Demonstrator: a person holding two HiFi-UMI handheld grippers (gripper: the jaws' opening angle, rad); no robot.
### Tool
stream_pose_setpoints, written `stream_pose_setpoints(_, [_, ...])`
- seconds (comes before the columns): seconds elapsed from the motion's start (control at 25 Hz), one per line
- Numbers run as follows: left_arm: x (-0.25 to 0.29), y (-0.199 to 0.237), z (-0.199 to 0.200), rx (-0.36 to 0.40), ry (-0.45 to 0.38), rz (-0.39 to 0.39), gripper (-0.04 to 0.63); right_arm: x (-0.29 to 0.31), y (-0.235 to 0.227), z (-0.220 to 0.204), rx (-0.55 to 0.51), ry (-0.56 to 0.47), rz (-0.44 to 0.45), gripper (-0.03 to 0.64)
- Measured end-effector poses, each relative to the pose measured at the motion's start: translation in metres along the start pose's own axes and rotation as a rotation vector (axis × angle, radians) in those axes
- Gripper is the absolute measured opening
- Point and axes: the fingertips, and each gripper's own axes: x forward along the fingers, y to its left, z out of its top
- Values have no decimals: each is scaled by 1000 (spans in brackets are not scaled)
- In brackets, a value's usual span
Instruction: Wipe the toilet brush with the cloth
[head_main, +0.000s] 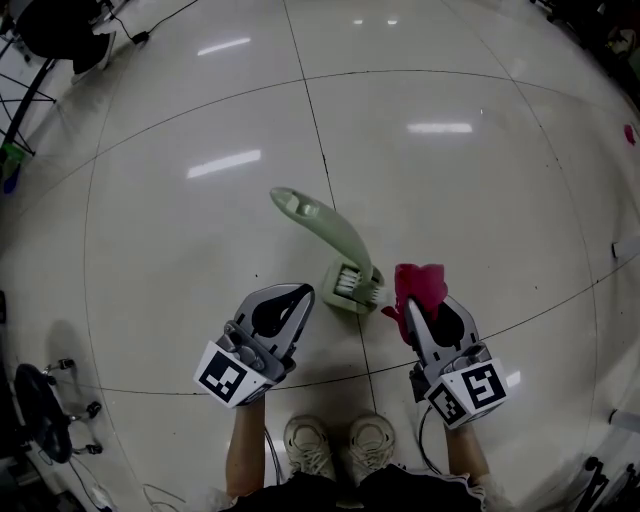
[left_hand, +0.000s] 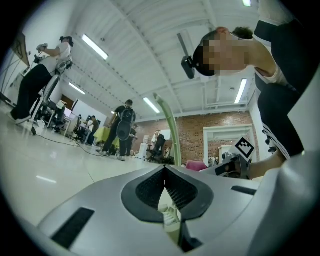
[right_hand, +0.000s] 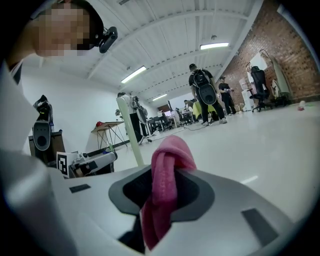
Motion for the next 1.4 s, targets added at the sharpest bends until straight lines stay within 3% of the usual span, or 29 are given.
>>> stream_pose_setpoints(0.28, [1,19,18,24,6,-12,2,6,-10,13,20,-17,-2,95])
stream_pose_setpoints(0.48, [9,45,98,7,56,-26,2,7,-9,77,33,45,-44,95])
stream_pose_setpoints(0.6, [21,36,173,0,154,-63,2,-5,20,153,-21,123,-22,95])
stream_pose_setpoints(0.76, [46,-3,318,-35,221,-96,2,-41,68,300,-15,144,-12,95])
stream_pose_setpoints(0.92, [75,-39,475,-103,222,-76,2,-82,112,456,9,109,-35,95])
stream_pose_setpoints(1.04, [88,-41,548,-135,202,-21,2,-96,133,533,25,67,-41,96])
stream_pose_setpoints(1.24, [106,-34,577,-151,169,-23,2,-102,128,571,9,28,-78,95])
stream_pose_setpoints(1.4, [121,-37,576,-134,215,-53,2,-103,122,576,13,36,-76,95])
